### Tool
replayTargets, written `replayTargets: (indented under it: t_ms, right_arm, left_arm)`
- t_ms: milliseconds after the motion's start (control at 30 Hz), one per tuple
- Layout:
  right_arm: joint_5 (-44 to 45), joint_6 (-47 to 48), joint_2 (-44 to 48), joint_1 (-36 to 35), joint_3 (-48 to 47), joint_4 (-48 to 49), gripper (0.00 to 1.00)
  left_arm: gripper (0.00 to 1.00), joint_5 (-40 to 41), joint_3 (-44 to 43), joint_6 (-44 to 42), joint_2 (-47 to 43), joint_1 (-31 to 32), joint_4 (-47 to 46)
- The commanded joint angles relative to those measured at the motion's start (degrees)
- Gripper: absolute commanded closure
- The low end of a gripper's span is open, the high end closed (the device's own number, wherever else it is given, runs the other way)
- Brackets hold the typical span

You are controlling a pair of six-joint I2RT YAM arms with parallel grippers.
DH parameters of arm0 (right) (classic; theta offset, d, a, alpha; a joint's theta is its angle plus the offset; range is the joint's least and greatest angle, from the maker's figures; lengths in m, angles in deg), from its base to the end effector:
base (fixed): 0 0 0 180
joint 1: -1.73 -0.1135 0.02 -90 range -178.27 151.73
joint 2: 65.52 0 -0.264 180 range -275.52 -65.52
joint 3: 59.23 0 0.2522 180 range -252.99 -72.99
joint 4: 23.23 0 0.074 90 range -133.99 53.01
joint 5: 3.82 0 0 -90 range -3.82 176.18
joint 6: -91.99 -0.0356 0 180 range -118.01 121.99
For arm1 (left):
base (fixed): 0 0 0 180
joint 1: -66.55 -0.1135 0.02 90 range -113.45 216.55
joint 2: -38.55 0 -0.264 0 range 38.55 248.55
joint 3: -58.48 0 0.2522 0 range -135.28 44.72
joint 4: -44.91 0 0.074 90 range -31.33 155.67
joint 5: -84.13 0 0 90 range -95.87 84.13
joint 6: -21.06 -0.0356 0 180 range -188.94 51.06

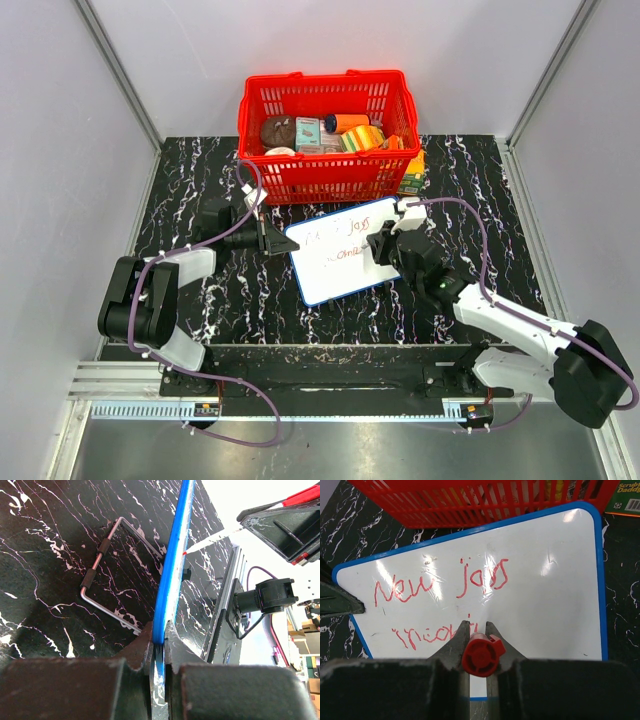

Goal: Write a sentence on the whiteboard

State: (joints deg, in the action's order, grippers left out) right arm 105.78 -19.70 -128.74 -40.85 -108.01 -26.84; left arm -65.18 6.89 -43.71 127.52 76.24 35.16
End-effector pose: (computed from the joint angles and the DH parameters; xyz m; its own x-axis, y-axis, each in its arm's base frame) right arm 0.1903 0.1587 0.2530 -0.3608 0.1413 -0.9219 -0.2897 0.9226 0.2548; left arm 0.2879 -0.0802 0.1816 -0.7703 -0.0892 -0.6315 0.5622 0.3724 -0.7384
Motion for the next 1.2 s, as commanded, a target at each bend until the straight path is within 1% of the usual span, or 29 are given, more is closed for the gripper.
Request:
replayTargets:
  t_ms: [0,367,1167]
  right_arm:
    - [2.73,0.95,-0.41,0.58,-2.67,-0.49,1.00]
    - [3.61,1.83,-2.17,0.58,-4.79,0.83,1.00]
    - [4.22,1.65,-0.59,1.81,-3.30,-0.04,1.00]
  left_arm:
    - [1.00,6.84,0.38,-6.69,-0.11,0.50,0.13]
    - [1.00,6.84,0.38,-6.60,-0.11,0.50,0.13]
    - [1.00,6.93,0.38,-6.60,-0.02,0.59,0.13]
